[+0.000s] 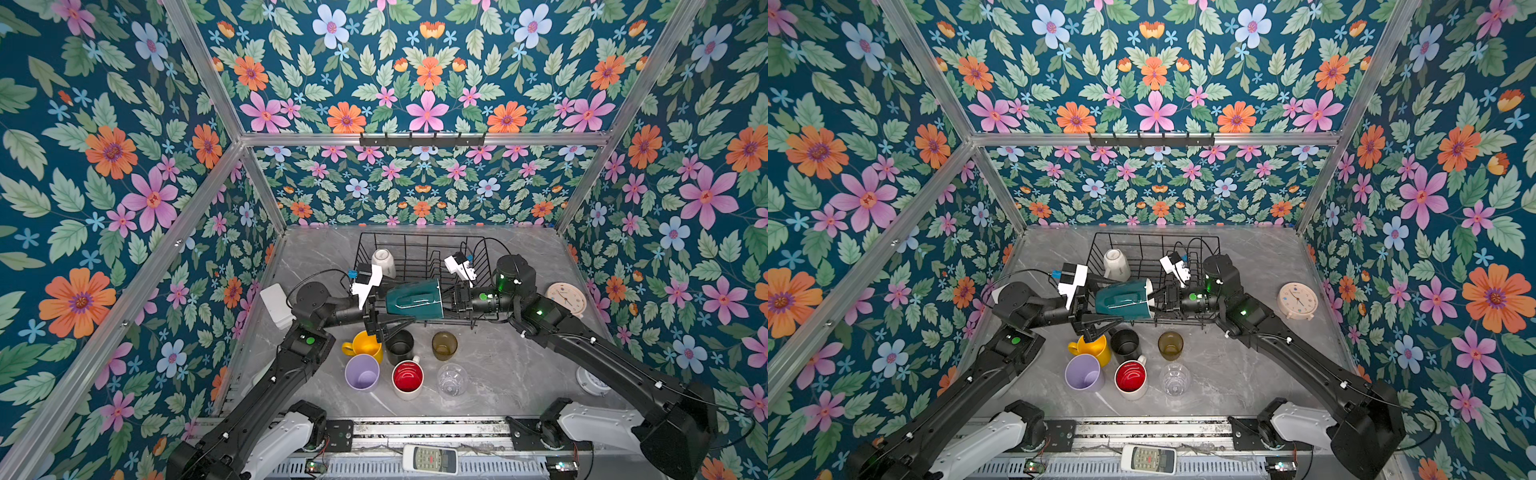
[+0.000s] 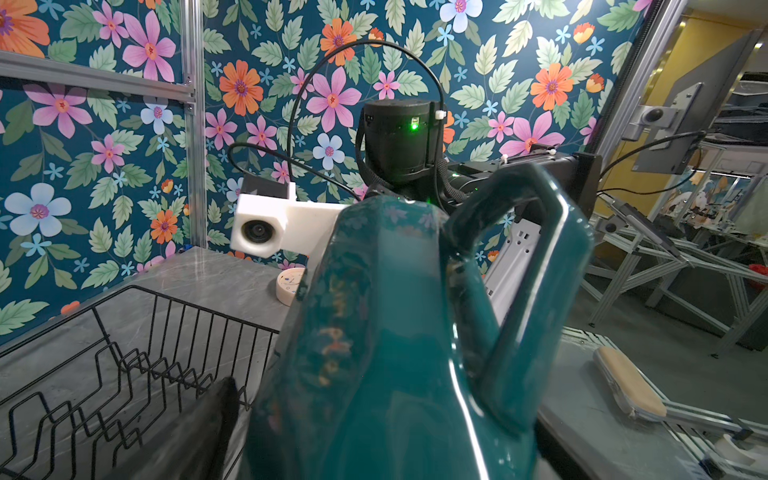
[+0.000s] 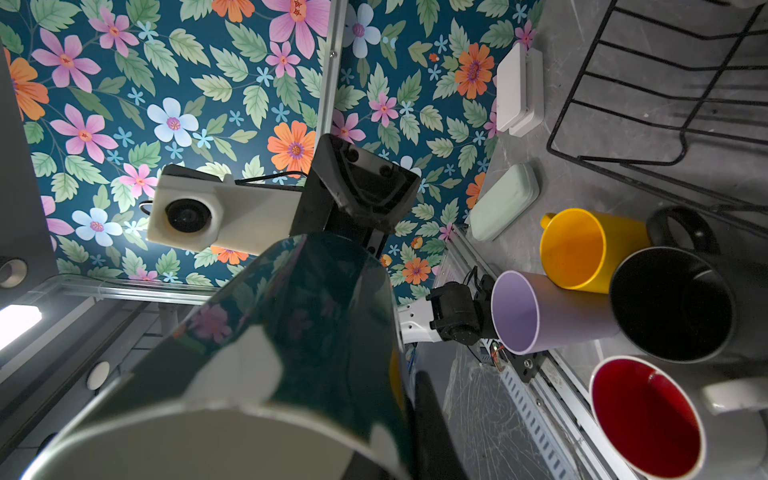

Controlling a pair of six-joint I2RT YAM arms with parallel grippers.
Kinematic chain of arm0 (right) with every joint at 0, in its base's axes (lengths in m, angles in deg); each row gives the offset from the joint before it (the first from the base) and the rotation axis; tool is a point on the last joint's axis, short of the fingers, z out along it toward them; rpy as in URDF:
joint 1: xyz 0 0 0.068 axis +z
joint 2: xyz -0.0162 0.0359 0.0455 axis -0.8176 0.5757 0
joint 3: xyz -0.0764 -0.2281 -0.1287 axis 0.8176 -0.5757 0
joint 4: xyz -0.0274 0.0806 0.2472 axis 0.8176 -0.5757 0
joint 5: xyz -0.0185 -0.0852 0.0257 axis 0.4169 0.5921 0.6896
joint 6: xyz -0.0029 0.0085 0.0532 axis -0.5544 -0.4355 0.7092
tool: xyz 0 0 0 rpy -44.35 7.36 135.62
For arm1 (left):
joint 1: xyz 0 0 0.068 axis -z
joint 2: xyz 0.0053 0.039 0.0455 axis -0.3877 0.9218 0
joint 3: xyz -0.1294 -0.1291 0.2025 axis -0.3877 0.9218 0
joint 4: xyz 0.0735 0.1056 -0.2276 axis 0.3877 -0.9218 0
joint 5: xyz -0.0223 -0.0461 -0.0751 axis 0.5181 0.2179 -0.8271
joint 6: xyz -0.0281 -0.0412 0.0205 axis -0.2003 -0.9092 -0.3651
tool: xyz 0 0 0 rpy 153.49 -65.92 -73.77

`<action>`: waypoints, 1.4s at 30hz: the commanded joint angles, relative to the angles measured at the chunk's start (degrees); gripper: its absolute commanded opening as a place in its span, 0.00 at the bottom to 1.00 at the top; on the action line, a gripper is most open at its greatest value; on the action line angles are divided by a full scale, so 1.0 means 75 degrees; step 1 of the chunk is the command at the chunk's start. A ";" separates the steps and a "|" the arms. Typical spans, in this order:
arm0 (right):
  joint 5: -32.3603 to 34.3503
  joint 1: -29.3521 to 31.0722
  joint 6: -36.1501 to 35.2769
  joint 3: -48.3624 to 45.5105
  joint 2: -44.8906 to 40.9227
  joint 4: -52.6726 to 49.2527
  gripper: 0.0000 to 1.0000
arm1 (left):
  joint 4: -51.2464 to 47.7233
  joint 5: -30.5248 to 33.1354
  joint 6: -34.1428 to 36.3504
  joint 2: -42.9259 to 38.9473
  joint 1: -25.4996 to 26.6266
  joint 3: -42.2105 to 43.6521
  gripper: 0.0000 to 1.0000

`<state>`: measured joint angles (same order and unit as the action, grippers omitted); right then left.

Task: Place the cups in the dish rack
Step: 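Close the left gripper on the green mug's body while the right gripper holds it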

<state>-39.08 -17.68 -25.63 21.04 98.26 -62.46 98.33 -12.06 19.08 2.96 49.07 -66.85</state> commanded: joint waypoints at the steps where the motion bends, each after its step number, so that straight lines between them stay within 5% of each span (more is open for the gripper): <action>1: -0.0368 0.0062 0.0267 0.0069 0.0067 0.1241 0.00 | 0.0287 -0.0036 -0.0064 -0.0018 -0.0009 0.0005 0.99; 42: -0.0724 0.0248 0.1021 -0.0023 0.0727 0.2458 0.00 | 0.1543 -0.0368 -0.0778 0.0057 -0.0009 0.0229 0.93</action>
<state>-43.77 -16.06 -18.20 20.63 103.71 -49.24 107.01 -14.22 13.53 3.53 48.98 -65.04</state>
